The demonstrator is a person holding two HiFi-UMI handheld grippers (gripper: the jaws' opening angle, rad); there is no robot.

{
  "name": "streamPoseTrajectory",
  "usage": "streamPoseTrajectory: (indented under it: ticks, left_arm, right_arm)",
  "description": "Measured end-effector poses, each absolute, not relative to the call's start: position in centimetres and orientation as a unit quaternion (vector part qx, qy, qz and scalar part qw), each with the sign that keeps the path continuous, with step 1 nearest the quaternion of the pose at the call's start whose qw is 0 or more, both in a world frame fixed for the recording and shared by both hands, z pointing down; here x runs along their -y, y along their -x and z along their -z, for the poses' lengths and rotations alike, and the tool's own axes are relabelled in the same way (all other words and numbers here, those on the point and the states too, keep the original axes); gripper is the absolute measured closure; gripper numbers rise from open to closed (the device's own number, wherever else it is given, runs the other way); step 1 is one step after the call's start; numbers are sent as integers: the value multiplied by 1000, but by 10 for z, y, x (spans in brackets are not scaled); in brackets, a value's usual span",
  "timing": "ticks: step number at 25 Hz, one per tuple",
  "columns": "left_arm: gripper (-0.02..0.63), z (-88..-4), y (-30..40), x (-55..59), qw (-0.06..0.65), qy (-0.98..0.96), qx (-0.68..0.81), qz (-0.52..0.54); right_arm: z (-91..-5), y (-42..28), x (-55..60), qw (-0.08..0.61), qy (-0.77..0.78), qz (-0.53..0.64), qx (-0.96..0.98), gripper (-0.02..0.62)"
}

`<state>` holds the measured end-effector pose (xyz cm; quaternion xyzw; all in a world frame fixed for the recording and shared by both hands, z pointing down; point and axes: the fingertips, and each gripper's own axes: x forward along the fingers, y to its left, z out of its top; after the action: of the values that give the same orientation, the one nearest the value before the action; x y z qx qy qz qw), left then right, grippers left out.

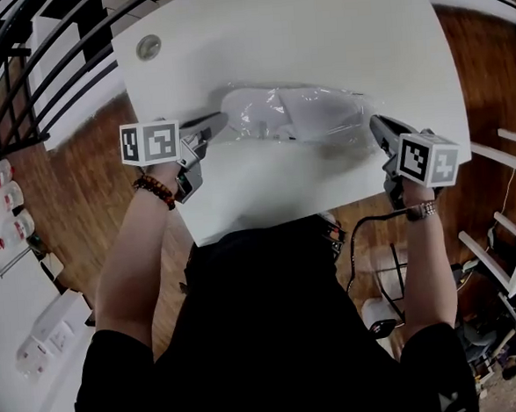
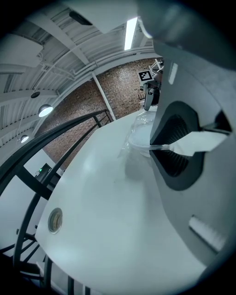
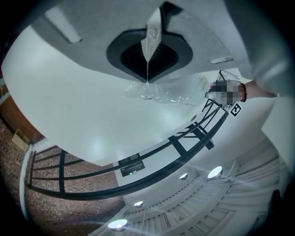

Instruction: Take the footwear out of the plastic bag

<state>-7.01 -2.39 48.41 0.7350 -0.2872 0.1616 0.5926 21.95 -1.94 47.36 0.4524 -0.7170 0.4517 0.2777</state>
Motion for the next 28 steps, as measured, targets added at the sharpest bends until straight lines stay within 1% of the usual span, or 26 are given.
streamPoseTrajectory:
  ticks: [21,28]
  left_arm:
    - [555,-479,123,22,604,-715,333,-112]
    - [552,-485,128,19,604,-712,340,-114]
  right_arm:
    - [-470,-229,25,306,-473,-429,706,598]
    - [-473,-234,27,311,-476,-427,704,598]
